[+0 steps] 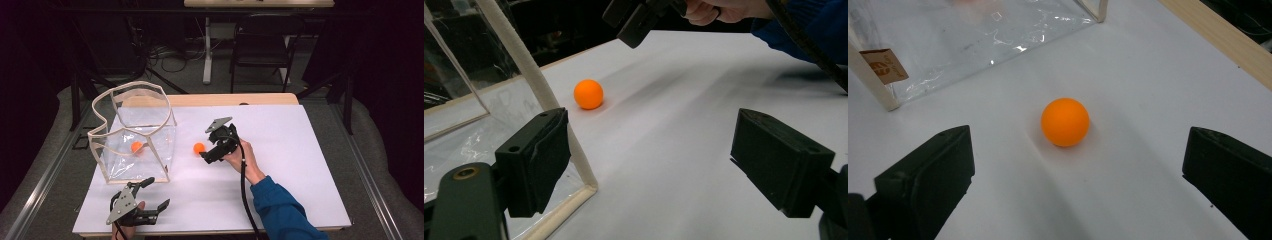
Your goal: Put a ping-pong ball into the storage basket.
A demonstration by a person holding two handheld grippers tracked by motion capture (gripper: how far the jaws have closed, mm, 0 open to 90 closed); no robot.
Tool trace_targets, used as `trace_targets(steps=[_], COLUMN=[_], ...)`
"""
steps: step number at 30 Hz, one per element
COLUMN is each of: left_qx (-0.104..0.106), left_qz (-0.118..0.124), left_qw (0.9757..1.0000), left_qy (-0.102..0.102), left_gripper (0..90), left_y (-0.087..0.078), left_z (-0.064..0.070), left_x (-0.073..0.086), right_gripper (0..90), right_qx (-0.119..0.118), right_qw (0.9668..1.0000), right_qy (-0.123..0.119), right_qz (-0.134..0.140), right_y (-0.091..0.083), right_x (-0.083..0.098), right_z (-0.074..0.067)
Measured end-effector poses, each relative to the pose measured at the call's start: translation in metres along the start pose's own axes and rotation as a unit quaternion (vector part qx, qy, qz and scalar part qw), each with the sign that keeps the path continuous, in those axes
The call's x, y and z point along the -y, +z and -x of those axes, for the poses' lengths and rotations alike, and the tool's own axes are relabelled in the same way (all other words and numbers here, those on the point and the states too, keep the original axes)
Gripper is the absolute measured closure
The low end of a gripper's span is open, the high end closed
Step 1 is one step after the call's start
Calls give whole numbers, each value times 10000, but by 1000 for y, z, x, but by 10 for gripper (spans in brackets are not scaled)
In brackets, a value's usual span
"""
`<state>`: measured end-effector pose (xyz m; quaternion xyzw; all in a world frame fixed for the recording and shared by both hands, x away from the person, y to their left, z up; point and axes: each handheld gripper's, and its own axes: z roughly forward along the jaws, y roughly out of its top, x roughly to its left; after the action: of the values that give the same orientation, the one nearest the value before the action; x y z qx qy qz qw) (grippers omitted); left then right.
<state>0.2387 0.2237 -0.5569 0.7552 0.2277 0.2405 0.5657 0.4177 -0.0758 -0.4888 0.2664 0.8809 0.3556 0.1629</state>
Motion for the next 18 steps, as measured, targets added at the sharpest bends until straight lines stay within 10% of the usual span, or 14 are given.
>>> trace_targets(steps=[18], left_qx=[-20], left_qz=[-15], left_qw=[10000], left_qy=[-39], left_gripper=[159], left_y=[0], left_z=[-1], left_x=[1], right_gripper=[0], right_qx=[-103], right_qw=[9999], right_qy=[-5], right_qz=[-25], right_y=[22], right_x=[-4], right_z=[2])
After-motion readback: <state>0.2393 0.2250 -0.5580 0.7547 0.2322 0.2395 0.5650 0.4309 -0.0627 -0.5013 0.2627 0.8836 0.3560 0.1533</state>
